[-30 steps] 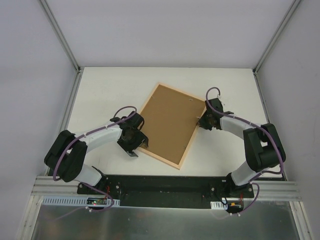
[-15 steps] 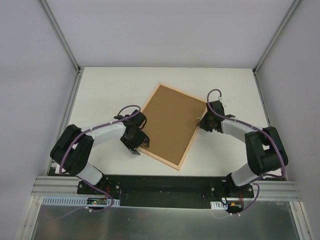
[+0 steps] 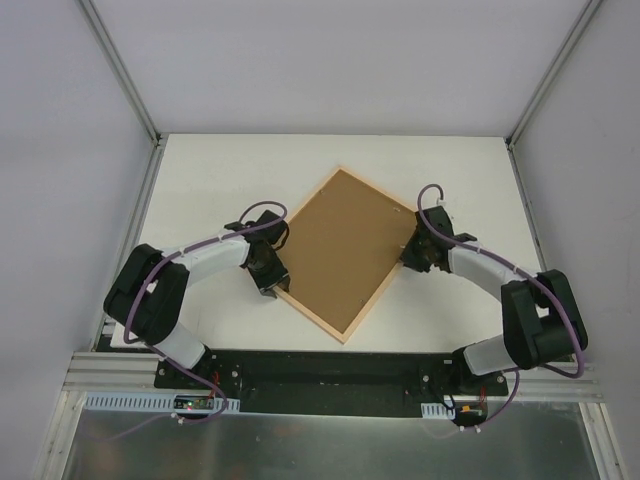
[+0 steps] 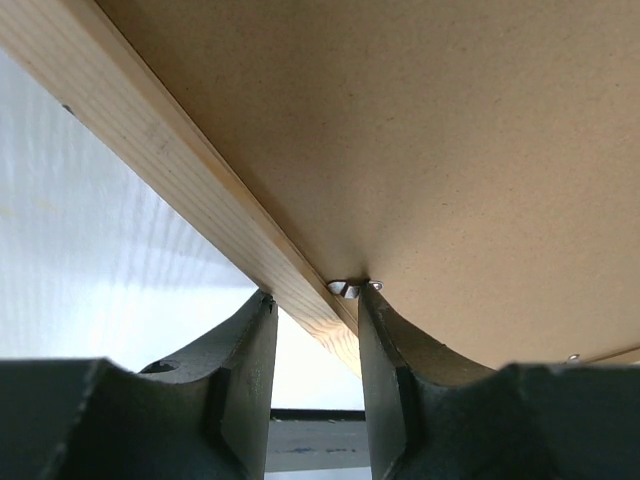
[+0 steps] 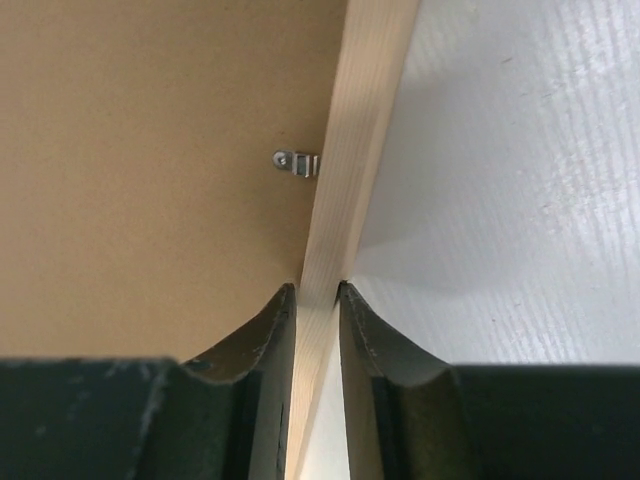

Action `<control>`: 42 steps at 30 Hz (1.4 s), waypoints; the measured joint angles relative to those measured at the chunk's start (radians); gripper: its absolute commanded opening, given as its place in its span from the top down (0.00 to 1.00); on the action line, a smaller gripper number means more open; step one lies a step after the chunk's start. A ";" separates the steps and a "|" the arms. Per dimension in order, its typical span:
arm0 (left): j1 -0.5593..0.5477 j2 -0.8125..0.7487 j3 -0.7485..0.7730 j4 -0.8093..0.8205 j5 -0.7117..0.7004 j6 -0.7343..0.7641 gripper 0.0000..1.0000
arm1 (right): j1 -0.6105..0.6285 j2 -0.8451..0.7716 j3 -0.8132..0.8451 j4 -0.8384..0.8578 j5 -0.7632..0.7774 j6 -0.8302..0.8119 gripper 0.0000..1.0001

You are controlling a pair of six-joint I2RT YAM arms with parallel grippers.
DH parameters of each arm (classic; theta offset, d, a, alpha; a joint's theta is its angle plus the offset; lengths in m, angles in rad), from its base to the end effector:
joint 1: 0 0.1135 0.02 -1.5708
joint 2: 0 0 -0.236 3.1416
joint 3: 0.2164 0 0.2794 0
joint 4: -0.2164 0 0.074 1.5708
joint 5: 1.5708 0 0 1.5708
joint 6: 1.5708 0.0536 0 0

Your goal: Put the photo into the frame

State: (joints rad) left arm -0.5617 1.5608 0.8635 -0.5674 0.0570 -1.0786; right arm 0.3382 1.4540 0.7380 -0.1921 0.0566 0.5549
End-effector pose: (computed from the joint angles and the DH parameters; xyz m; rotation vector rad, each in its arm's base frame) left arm 0.2555 -0.1644 0.0987 -0.7412 2.8544 -0.3900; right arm 0.2993 0.1020 0.1135 0.2949 2.4857 0.3080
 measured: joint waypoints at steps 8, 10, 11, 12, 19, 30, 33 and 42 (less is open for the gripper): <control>0.057 0.040 0.068 0.009 -0.087 0.269 1.00 | 0.031 -0.080 0.039 -0.054 -0.016 -0.100 0.54; 0.059 0.052 0.089 0.009 -0.124 0.348 1.00 | 0.034 -0.087 0.081 -0.074 -0.012 -0.161 0.50; 0.059 0.058 0.100 0.008 -0.140 0.387 1.00 | 0.035 -0.086 0.110 -0.091 -0.005 -0.196 0.48; 0.059 0.065 0.108 0.008 -0.153 0.422 1.00 | 0.035 -0.082 0.143 -0.107 0.008 -0.232 0.47; 0.059 0.083 0.138 -0.003 -0.215 0.564 1.00 | 0.019 0.039 0.375 -0.163 0.085 -0.473 0.39; 0.060 0.048 0.109 -0.008 -0.313 0.729 1.00 | -0.051 0.305 0.501 -0.218 0.084 -0.665 0.32; 0.060 0.037 0.097 -0.010 -0.328 0.780 1.00 | -0.053 0.339 0.504 -0.224 0.060 -0.681 0.34; 0.092 0.027 0.093 -0.014 -0.320 0.835 1.00 | -0.053 0.374 0.497 -0.217 -0.008 -0.674 0.52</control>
State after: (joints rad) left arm -0.4702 1.5883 0.9565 -0.5819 -0.2626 -0.2432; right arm 0.2855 1.8282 1.2346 -0.4095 0.0490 -0.1188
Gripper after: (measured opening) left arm 0.232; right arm 0.493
